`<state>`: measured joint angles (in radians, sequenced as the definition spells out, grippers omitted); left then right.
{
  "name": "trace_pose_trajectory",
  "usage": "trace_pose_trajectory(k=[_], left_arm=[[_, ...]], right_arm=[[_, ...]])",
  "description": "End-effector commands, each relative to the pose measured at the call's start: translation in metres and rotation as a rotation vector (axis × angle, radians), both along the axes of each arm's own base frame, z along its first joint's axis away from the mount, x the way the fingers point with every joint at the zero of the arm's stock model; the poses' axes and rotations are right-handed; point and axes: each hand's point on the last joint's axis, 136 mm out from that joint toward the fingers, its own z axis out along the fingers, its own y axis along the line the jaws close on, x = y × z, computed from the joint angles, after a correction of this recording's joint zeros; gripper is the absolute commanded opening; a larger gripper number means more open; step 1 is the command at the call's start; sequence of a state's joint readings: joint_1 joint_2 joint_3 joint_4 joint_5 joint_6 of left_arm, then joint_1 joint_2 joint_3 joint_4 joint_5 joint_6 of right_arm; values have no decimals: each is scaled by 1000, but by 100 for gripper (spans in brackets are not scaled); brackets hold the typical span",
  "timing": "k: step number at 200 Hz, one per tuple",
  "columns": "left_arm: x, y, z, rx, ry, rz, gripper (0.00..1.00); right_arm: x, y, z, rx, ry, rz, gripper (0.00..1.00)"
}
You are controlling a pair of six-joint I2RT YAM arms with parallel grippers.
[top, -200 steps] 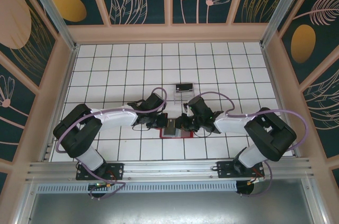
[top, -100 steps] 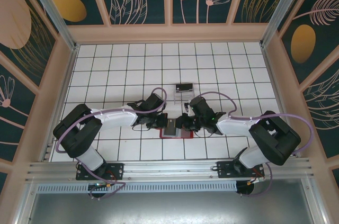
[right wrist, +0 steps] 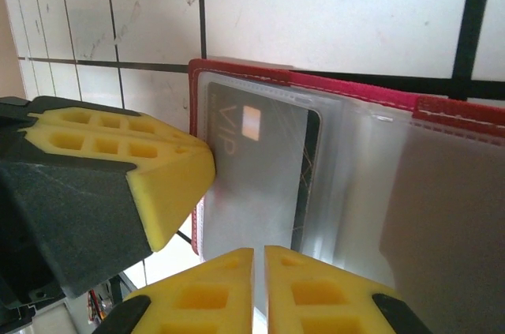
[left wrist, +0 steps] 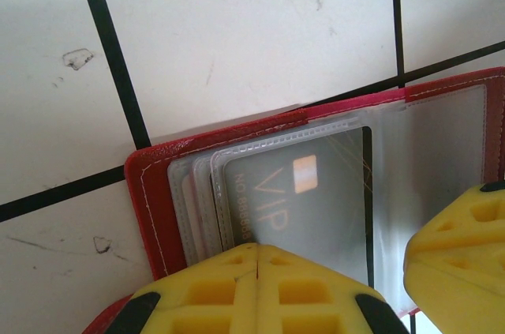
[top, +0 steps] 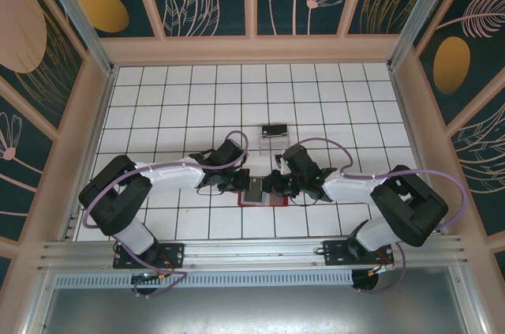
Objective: Take the credit cards out of the card holder
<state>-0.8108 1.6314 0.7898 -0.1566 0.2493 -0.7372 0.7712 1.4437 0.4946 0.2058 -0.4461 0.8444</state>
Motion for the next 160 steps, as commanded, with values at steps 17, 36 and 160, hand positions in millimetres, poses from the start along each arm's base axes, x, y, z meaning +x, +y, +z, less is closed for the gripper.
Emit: trace_pose_trajectory(k=[17,36,160], left_arm=[[-22,38,-38,169,86,32,7],[-21,38,-38,172,88,29,6],[-25,33,-40,145,105,20,7]], right_arm=[[-2,-12,-4,-38,-4,-13,11],[-3,-19,-5,-45,-8,-23,9],[1,-4,1,47,8,11,21]])
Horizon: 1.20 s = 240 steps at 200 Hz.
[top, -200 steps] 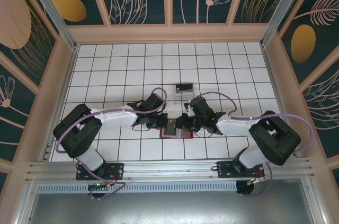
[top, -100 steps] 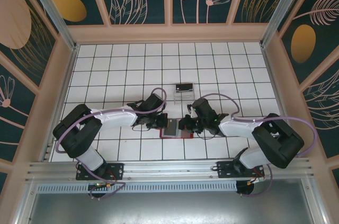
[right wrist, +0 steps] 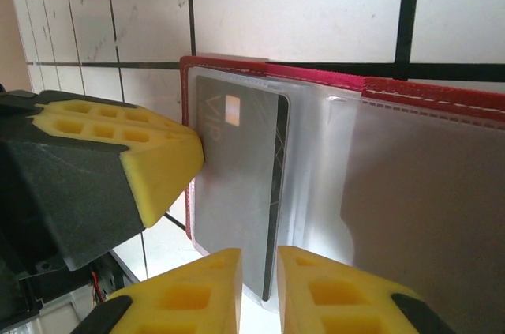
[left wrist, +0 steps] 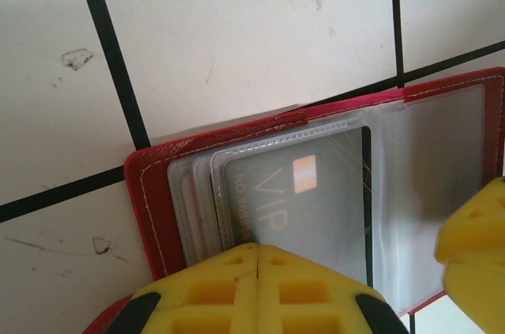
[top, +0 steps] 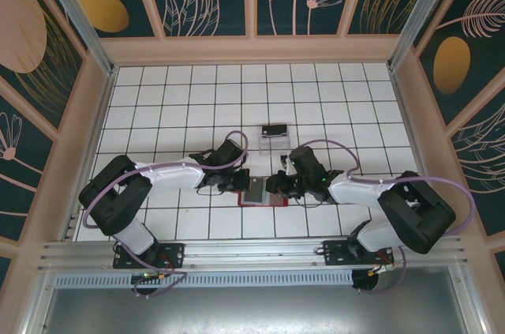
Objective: Take the credit cards out of the card holder
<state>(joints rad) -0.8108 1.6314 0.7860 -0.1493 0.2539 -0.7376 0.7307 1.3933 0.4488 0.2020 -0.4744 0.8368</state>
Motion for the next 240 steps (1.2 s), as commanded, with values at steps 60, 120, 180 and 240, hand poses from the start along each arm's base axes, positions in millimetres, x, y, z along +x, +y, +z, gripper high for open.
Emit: trace_pose_trajectory(k=[60,120,180,240], left_arm=[[-31,31,-45,130,138,9,7],[-37,30,-49,112,161,5,7],[-36,30,-49,112,160,11,7],[-36,29,-49,109,162,10,7]], right_arm=[[6,24,-6,63,24,39,21],[8,31,-2,83,20,45,19],[7,28,20,137,-23,27,18],[11,32,17,143,-20,28,18]])
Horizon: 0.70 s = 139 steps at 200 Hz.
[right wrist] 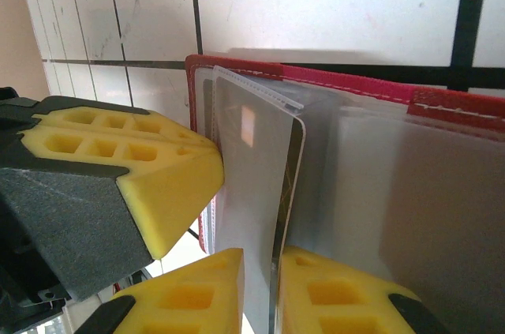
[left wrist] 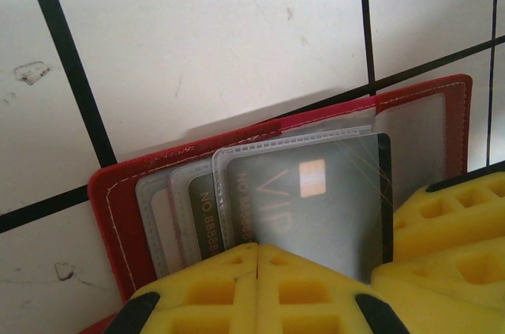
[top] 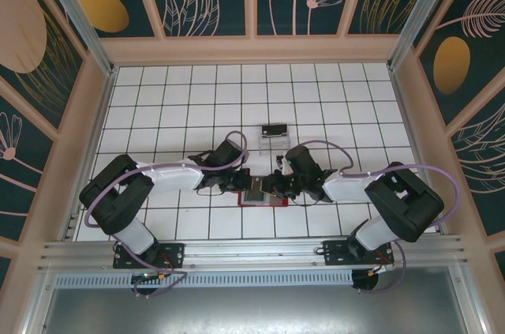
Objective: Take the credit cards out of the card holder
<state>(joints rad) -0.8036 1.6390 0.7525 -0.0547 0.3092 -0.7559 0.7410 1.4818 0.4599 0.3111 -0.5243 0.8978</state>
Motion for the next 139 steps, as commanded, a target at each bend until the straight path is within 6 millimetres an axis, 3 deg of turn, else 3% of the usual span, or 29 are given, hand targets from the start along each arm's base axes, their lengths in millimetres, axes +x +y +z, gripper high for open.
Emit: trace_pose_trajectory(k=[1,57,139], left_arm=[[-35,38,-49,183,154,9,7],[-37,39,-50,184,159,12,7],[-34,51,-52,239,139,32,7]], right_arm=[[10,17,20,88,-68,18,18],[10,26,16,136,-52,32,19],[11,25,29,180,-86,18,16]])
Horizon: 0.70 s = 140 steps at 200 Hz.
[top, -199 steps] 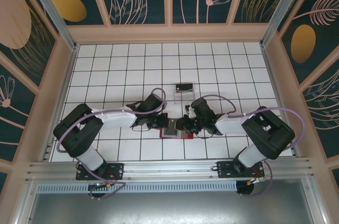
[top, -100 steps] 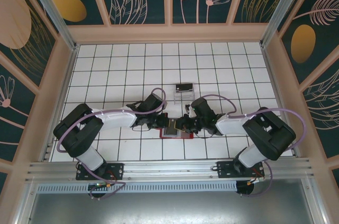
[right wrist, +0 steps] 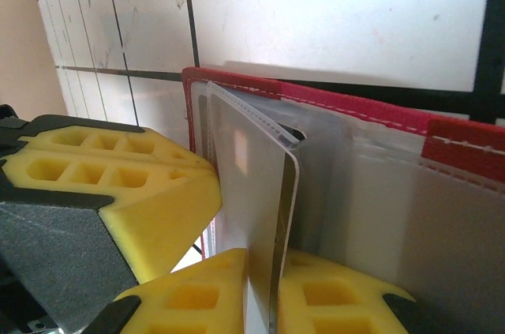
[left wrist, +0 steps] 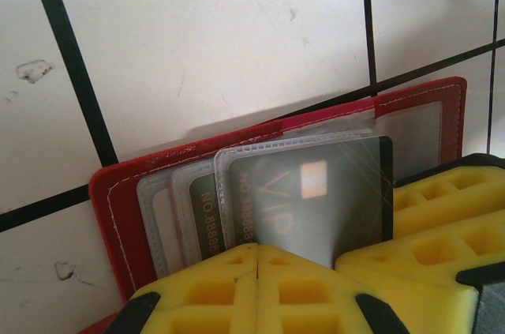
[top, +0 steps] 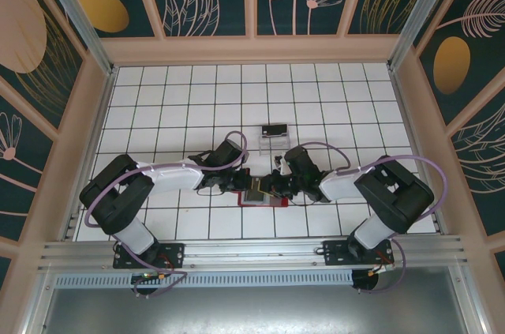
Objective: Take the credit cards out of the card holder
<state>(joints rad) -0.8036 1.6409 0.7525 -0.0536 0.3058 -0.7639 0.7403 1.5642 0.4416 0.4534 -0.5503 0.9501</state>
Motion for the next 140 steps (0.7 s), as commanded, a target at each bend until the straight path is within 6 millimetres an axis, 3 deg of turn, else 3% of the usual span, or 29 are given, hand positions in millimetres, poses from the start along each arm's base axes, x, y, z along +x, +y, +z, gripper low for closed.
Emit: trace_pose_trajectory(k=[1,62,140], left_arm=[[-35,51,-52,241,138,24,7],[-32,55,-50,272,126,32,9],[-30,54,-45,261,116,40,9]], right_arm=[[7,16,37,133,-110,28,16],[2,3,47,141,-143,1,15],[3,-3,42,120,-136,-1,8]])
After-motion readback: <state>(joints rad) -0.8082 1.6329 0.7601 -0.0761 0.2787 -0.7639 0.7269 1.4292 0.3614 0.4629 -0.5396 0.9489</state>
